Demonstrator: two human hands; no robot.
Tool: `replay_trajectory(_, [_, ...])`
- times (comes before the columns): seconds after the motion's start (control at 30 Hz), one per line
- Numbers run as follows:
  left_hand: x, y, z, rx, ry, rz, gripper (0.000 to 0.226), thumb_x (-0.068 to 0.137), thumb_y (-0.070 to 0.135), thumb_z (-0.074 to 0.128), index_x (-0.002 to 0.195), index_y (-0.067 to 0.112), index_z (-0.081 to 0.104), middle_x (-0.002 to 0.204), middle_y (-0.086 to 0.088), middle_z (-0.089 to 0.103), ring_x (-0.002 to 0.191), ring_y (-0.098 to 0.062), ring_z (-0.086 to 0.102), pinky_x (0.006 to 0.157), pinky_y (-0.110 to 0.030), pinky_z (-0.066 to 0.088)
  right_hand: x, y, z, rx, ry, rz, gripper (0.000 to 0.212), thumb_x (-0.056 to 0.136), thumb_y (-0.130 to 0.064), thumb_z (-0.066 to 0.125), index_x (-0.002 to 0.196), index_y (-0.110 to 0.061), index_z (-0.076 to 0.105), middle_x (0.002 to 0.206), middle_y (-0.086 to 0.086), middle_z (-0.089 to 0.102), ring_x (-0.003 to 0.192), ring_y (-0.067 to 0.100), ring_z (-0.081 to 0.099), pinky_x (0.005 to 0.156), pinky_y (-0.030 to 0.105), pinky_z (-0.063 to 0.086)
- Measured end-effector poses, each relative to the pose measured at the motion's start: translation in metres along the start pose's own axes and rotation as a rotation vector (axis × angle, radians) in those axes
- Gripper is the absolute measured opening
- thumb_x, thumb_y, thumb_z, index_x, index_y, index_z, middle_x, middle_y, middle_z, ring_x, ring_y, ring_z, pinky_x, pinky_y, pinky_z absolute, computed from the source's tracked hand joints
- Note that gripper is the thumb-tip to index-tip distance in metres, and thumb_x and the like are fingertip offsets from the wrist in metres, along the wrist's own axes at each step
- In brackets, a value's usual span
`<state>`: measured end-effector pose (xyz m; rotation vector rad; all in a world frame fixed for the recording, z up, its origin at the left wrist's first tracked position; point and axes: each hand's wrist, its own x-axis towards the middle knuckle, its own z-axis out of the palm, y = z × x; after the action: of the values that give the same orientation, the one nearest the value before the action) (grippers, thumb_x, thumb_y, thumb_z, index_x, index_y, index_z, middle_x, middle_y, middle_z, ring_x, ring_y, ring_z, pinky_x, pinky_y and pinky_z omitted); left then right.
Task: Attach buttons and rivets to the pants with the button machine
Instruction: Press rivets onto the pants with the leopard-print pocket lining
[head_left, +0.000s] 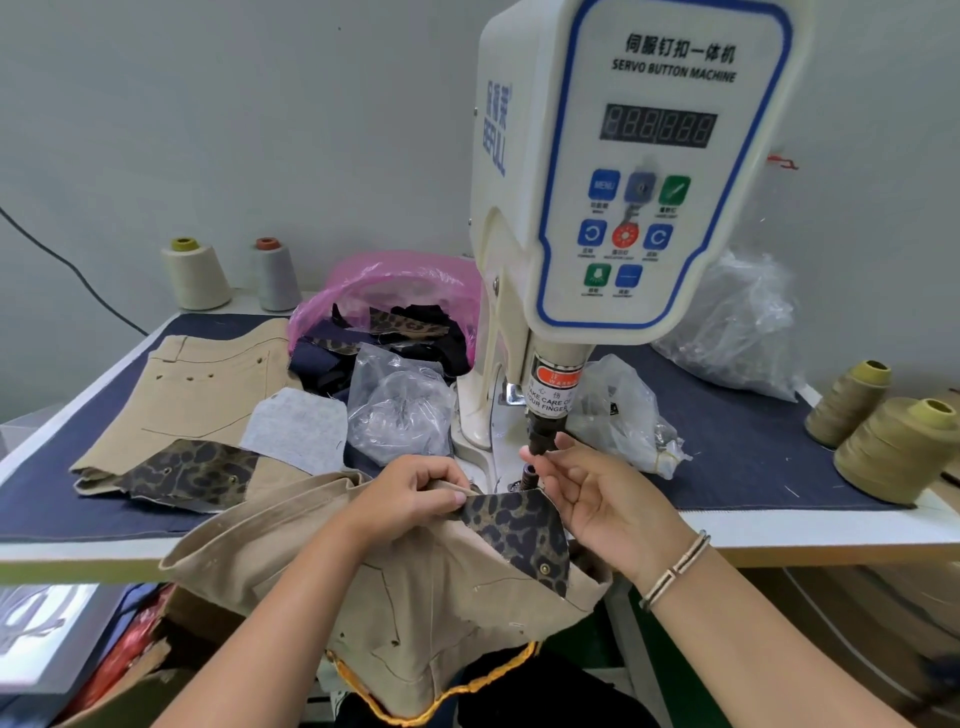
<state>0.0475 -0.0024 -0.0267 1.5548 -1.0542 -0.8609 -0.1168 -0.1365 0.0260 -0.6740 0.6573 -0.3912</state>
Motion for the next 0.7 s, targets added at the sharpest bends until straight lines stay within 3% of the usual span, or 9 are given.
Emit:
replay_trajectory(0.17, [0.0,-0.006,0.003,0.177,0.109,0.101,0.011,0.082,0.007,0.059,0.075,0.013,0.065,0.065,0.013,0.061,0.064,0.0,0.051,0.064,-0.016,0.039,-0.013,0.012,0.005,0.05,0.011,-0.07,0.028,0.081,0.007,0.057,0.104,-0.008,0.054,0.089,0.021,0.072,0.062,0.018,0.071,0.046,0.021,0.053])
replay_trajectory(0.27, [0.001,-0.007,0.004,0.357,0.184,0.191,0.008,0.08,0.017,0.058,0.076,0.013,0.065,0.068,0.008,0.061,0.066,-0.004,0.053,0.065,-0.025,0.041,-0.026,0.035,0.01,0.036,-0.045,-0.058,0.021,0.084,0.005,0.055,0.1,-0.008,0.05,0.092,0.023,0.071,0.06,0.025,0.069,0.046,0.025,0.054])
replay_trajectory(0.33, [0.002,-0.007,0.004,0.413,0.181,0.223,0.009,0.077,0.022,0.058,0.075,0.016,0.064,0.069,0.003,0.063,0.066,-0.009,0.053,0.066,-0.031,0.042,-0.03,0.051,0.02,-0.295,-0.11,-0.114,0.014,0.089,0.001,0.054,0.097,-0.01,0.054,0.085,0.014,0.073,0.057,0.022,0.066,0.048,0.024,0.051])
replay_trajectory(0.4, [0.002,-0.009,0.004,0.418,0.179,0.223,0.01,0.071,0.022,0.054,0.071,0.017,0.063,0.064,0.0,0.062,0.063,-0.012,0.055,0.063,-0.035,0.046,-0.022,0.061,0.038,-0.677,-0.167,-0.297,0.017,0.091,-0.003,0.053,0.089,-0.017,0.062,0.076,0.005,0.07,0.058,0.015,0.064,0.053,0.021,0.049])
replay_trajectory(0.5, [0.005,-0.013,0.004,0.426,0.22,0.222,0.024,0.069,0.015,0.049,0.081,0.001,0.064,0.073,-0.013,0.066,0.074,-0.027,0.064,0.065,-0.046,0.052,0.014,0.062,0.072,-1.059,-0.123,-0.59,0.022,0.091,-0.008,0.051,0.092,-0.024,0.066,0.089,-0.007,0.065,0.08,0.006,0.06,0.077,0.02,0.046])
replay_trajectory(0.6, [0.006,-0.014,0.005,0.417,0.26,0.222,0.016,0.068,0.018,0.051,0.077,0.01,0.062,0.071,-0.006,0.066,0.072,-0.023,0.064,0.06,-0.045,0.05,0.061,0.057,0.097,-1.462,-0.043,-0.717,0.029,0.095,-0.011,0.043,0.116,-0.012,0.063,0.118,0.002,0.059,0.107,0.015,0.055,0.087,0.022,0.041])
replay_trajectory(0.67, [0.007,-0.014,0.006,0.443,0.253,0.188,0.012,0.067,0.02,0.05,0.07,0.015,0.06,0.068,-0.002,0.065,0.07,-0.019,0.063,0.059,-0.041,0.05,0.087,0.056,0.106,-1.758,0.028,-0.712,0.028,0.094,-0.006,0.041,0.111,-0.007,0.063,0.116,0.01,0.06,0.109,0.024,0.055,0.083,0.029,0.044])
replay_trajectory(0.7, [0.008,-0.015,0.006,0.451,0.256,0.184,0.01,0.066,0.023,0.048,0.066,0.024,0.058,0.065,0.008,0.063,0.066,-0.008,0.06,0.057,-0.032,0.048,0.095,0.057,0.109,-1.856,0.065,-0.676,0.026,0.092,-0.004,0.041,0.105,-0.005,0.063,0.111,0.012,0.06,0.105,0.026,0.057,0.077,0.03,0.045])
